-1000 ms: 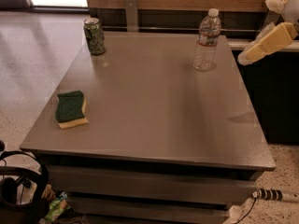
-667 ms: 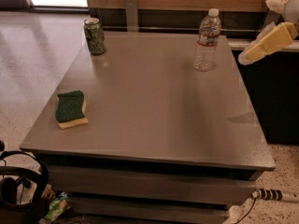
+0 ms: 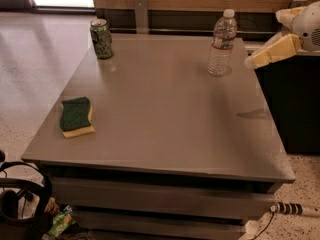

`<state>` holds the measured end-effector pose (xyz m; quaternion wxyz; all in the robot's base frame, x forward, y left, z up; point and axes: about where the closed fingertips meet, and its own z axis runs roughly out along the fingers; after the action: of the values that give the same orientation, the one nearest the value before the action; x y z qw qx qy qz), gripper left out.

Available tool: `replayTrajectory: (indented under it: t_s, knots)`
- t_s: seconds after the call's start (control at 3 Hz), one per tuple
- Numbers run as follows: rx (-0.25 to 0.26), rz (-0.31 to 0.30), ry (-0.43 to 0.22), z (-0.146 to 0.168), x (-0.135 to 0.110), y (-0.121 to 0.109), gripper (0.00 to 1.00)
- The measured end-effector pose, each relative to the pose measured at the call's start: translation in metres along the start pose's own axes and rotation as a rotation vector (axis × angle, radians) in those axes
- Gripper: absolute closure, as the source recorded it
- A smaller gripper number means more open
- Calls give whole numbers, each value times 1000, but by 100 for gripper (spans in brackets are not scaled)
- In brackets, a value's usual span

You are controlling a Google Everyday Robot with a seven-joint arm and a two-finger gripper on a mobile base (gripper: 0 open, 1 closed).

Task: Move water bottle near sponge

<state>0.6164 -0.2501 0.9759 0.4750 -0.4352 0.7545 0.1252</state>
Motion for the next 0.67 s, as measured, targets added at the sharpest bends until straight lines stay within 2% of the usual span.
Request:
replayTrajectory:
  t_s: [0.67]
  knots:
    - [49,57,-128,25,18,-20,0]
